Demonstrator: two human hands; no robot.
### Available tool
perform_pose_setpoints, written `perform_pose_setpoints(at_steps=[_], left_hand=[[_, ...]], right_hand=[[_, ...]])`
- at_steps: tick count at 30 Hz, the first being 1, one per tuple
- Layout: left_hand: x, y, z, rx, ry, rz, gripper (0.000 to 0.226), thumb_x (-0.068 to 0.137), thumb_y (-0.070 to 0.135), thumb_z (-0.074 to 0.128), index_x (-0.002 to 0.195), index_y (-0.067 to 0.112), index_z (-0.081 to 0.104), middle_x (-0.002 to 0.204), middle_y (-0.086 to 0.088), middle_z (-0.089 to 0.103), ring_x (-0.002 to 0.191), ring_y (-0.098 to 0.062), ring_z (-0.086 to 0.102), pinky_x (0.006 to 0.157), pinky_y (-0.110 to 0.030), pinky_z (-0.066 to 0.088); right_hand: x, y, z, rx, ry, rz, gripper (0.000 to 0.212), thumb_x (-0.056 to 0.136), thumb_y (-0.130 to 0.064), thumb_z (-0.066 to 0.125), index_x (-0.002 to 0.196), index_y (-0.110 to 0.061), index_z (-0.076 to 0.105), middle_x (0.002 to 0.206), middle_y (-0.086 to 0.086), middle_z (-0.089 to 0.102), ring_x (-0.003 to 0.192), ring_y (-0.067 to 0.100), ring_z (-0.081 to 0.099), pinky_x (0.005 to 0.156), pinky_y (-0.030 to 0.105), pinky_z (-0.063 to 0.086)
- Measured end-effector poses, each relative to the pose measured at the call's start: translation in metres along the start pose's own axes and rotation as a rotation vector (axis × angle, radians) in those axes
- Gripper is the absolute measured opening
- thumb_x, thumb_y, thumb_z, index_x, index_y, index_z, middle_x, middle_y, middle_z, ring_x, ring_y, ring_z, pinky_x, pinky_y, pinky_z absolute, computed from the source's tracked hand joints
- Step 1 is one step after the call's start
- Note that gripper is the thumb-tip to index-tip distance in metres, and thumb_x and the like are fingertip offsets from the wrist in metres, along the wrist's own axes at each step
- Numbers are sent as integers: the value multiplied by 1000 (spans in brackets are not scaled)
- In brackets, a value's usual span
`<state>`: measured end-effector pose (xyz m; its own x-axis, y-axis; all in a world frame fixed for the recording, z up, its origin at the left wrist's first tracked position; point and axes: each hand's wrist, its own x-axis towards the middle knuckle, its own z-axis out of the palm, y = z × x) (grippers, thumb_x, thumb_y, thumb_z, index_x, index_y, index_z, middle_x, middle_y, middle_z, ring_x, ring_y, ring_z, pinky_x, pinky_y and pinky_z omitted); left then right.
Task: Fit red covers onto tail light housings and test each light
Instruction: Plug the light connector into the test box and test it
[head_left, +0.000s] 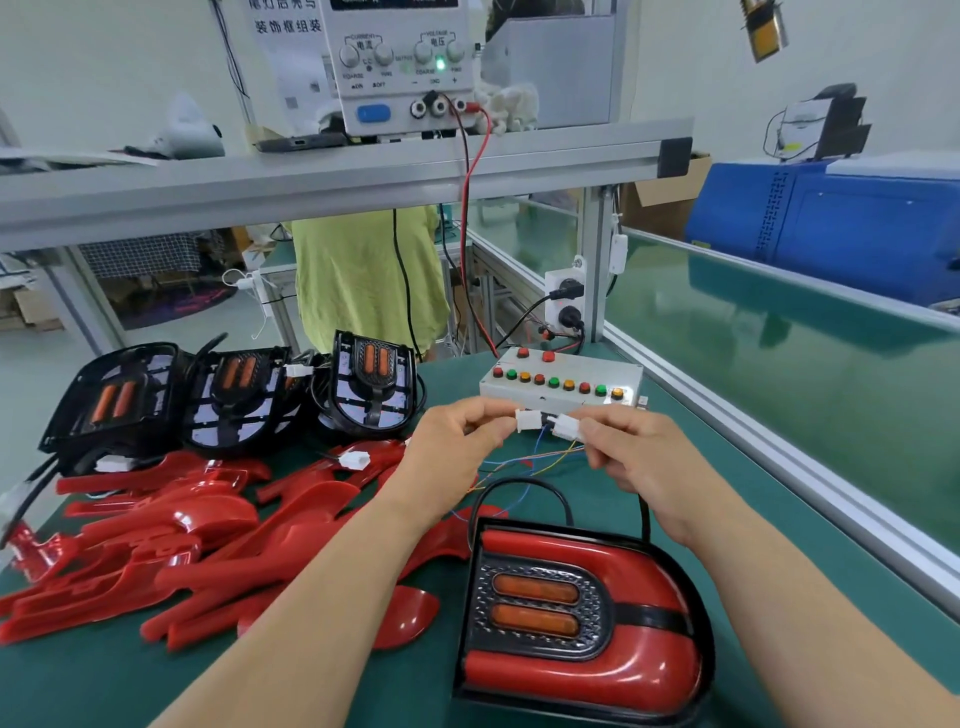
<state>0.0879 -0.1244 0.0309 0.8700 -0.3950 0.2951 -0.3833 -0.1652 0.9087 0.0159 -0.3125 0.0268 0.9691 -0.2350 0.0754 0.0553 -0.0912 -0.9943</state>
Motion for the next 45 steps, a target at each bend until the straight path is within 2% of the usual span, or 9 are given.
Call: perform_pose_setpoints(at_steps=[4,11,17,21,25,30,36,42,45], left_hand=[[0,0,0,42,8,-12,18,92,14,67,85,30,71,66,27,65,63,12,54,66,-4,40],[-1,5,-2,86,-61,-30,17,91,18,69,81,31,72,67,27,66,63,12,55,60,-5,42],[2,6,-7,137,-74,-65,18,91,21,69,77,32,72,65,24,66,62,9,54,61,-5,43],[2,5,-5,139,-89,-81,16,89,21,70,76,30,74,75,16,72,70,5,60,64,-6,46],[2,4,0,132,-84,-78,18,89,21,71,74,32,73,75,20,72,71,11,61,64,-2,43],[3,0,4,99,-79,-91,18,88,19,71,73,30,73,68,22,70,65,12,59,62,-4,42],[6,-4,6,129,-122,-131,20,88,16,69,71,26,73,53,19,59,49,6,46,53,-8,38],[10,-11,9,72,-115,-165,20,88,16,70,70,23,73,53,13,55,48,0,44,51,-12,38],[15,-13,9,16,-99,-177,21,89,16,70,71,24,73,54,12,56,49,-1,43,50,-12,38]], right_hand=[[-1,0,1,17,5,3,16,98,-11,57,96,-13,73,60,1,51,39,0,32,41,9,27],[-1,0,2,-86,-13,-19,20,97,-17,60,85,-23,74,56,-6,56,42,0,36,43,9,31],[-1,1,4,-234,-24,-81,24,97,-21,61,87,-38,74,60,-11,64,49,4,40,53,20,38],[-1,2,6,-210,-18,-87,26,97,-20,61,85,-39,74,61,-10,64,50,6,41,57,28,38],[0,4,7,-226,-31,-81,23,98,-22,60,89,-38,74,62,-10,65,50,5,43,57,25,40],[1,9,5,-209,-42,-83,24,98,-20,60,91,-38,74,61,-11,65,48,1,44,51,13,40],[3,17,6,-194,-56,-76,25,97,-18,61,90,-38,74,60,-8,65,49,2,45,53,15,41],[9,21,7,-205,-42,-73,29,97,-20,61,84,-42,74,60,-8,65,48,1,46,52,15,40],[11,19,3,-187,-98,-96,23,94,-23,65,89,-44,74,65,-12,66,52,0,47,55,15,40]])
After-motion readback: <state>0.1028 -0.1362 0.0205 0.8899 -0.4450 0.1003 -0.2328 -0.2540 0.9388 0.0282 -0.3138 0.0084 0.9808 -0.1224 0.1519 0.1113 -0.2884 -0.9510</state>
